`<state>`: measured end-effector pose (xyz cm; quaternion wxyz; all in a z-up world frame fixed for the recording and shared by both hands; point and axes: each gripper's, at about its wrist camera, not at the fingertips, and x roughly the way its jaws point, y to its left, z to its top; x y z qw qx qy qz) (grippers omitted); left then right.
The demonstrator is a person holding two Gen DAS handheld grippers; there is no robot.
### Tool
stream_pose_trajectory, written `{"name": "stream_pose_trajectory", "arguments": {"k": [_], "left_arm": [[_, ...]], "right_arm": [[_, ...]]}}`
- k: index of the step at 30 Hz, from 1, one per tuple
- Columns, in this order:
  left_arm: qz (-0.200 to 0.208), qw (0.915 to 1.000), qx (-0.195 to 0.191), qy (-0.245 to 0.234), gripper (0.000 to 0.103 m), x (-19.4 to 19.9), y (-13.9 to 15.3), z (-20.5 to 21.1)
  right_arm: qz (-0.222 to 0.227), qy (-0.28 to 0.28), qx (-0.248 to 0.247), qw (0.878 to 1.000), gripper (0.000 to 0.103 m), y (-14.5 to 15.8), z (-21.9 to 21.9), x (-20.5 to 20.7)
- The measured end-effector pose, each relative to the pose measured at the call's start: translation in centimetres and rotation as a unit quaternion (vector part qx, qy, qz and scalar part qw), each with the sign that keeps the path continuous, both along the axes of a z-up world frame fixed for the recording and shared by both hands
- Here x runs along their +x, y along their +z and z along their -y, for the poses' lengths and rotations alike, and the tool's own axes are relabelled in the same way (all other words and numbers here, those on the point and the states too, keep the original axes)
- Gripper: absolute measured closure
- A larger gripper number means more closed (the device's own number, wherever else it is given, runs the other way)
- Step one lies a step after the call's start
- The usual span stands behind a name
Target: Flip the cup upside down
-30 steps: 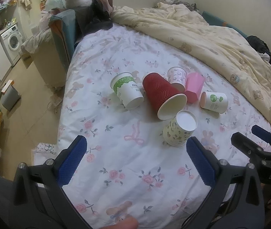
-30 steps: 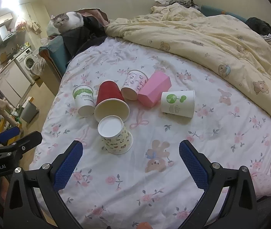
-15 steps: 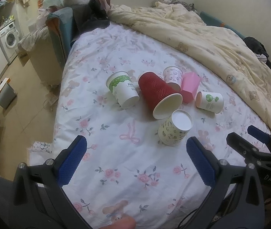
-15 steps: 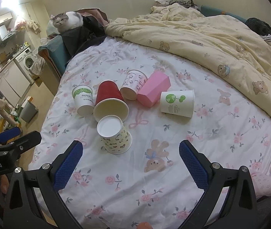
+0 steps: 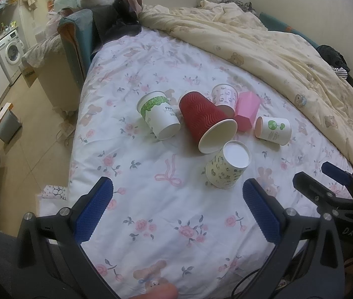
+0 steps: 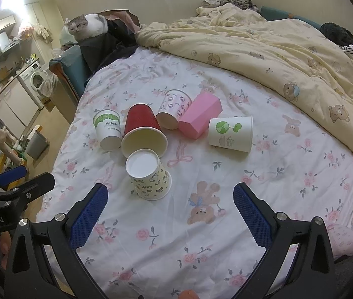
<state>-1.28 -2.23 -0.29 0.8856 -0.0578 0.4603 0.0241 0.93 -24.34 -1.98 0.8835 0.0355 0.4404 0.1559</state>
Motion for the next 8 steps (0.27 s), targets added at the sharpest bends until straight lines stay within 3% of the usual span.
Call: {"name": "stream_pose_trajectory", "arguments": {"k": [8], "left_arm": [[0.009,0.9999,-0.007,0.004,0.000,-0.28,0.15,-0.27]], "right_arm": [[-0.006,0.006,-0.005,1.000,0.000,-0.47,-0.54,-0.01]]}}
